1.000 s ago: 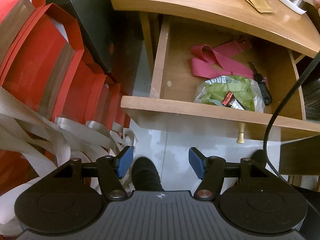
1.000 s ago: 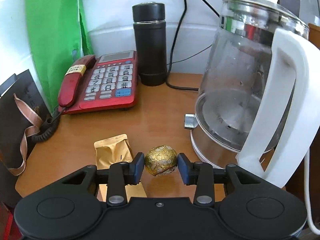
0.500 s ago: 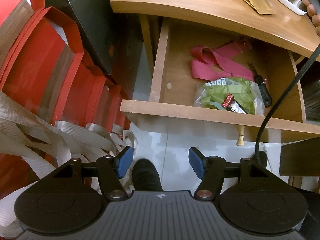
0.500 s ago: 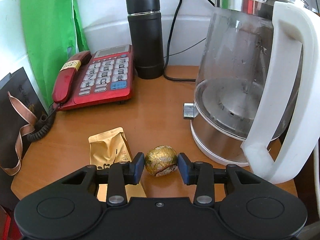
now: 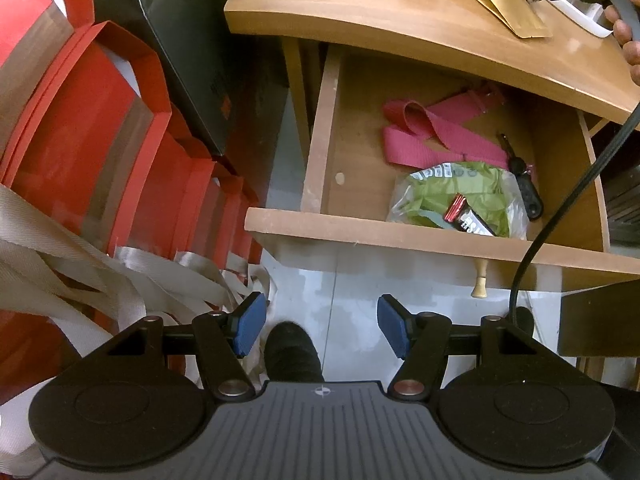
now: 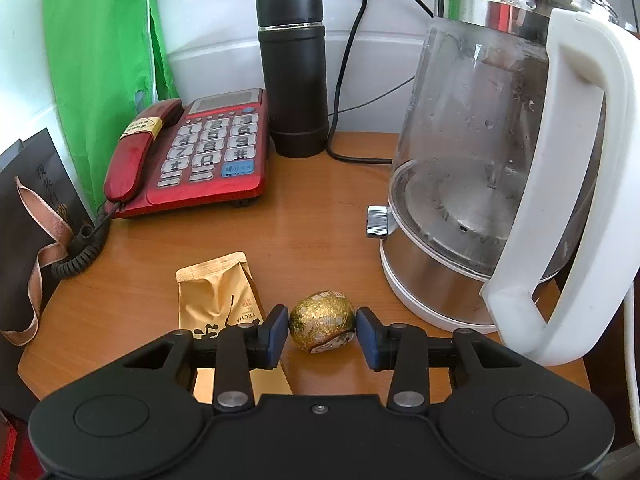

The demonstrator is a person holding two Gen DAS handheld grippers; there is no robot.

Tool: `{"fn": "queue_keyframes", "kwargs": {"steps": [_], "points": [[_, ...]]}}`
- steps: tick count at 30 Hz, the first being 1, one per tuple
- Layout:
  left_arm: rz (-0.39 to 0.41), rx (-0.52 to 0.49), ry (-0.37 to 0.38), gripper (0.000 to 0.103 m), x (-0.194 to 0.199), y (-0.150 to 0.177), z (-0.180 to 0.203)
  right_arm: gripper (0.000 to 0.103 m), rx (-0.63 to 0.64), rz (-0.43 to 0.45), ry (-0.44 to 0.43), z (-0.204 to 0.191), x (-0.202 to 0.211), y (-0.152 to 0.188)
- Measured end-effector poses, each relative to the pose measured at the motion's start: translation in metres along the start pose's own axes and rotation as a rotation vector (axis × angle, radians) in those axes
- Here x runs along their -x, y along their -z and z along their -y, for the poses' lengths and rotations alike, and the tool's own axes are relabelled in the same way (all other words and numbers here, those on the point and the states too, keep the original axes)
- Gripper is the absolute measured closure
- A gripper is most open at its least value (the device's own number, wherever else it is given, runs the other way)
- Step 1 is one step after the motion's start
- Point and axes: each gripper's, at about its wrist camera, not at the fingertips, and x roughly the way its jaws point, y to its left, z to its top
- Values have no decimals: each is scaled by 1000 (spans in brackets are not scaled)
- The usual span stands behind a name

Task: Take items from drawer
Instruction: 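Lower the gold ball onto the desk beside the packet and open the right tool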

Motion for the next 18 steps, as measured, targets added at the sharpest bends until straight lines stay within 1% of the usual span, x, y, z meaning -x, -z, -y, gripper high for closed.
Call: {"fn": "queue_keyframes", "kwargs": {"steps": [10,18], "points": [[6,1,-1,37,20,1,-2,65,6,-3,7,2,1,1],[9,3,-1,37,31,2,-5,62,19,3,13,2,4,3]]}}
